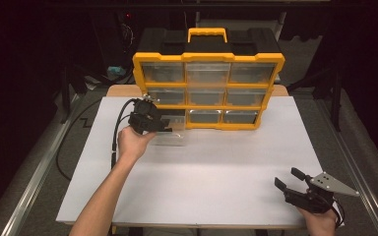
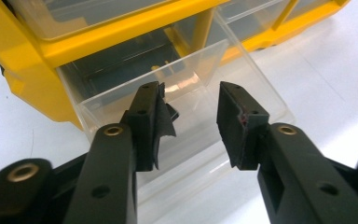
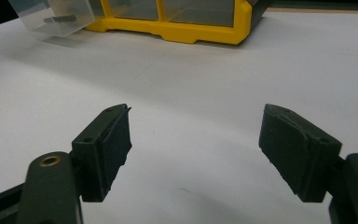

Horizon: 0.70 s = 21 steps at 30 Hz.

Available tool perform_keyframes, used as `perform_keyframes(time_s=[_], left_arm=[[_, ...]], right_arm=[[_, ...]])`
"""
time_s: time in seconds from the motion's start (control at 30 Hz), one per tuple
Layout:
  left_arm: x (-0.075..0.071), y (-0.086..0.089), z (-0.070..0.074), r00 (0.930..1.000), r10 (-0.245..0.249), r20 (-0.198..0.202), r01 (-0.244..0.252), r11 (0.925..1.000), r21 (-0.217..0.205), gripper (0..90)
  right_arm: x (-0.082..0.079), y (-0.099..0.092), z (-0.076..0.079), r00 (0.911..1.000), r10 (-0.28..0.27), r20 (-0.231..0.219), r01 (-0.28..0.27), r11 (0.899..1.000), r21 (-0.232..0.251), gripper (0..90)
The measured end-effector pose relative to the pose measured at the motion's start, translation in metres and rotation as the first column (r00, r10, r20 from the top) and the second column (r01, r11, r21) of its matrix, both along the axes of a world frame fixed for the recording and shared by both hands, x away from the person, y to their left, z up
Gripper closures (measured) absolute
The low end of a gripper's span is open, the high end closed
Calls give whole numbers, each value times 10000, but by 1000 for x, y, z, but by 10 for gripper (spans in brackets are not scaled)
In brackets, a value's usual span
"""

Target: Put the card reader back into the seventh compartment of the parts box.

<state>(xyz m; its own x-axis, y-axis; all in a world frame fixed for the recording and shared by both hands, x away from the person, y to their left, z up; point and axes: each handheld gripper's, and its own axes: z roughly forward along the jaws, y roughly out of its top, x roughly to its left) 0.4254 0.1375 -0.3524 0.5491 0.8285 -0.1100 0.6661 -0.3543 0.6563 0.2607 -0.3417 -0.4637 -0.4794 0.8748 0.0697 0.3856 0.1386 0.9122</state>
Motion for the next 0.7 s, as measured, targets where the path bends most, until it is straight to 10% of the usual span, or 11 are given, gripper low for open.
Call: perform_keyframes(time_s=[0.7], left_arm=[[-26, -1, 3, 9979, -601, 250, 606, 9980, -172, 487]], right_arm=[[0, 0, 0, 10000, 15, -41, -15, 10000, -8, 253]])
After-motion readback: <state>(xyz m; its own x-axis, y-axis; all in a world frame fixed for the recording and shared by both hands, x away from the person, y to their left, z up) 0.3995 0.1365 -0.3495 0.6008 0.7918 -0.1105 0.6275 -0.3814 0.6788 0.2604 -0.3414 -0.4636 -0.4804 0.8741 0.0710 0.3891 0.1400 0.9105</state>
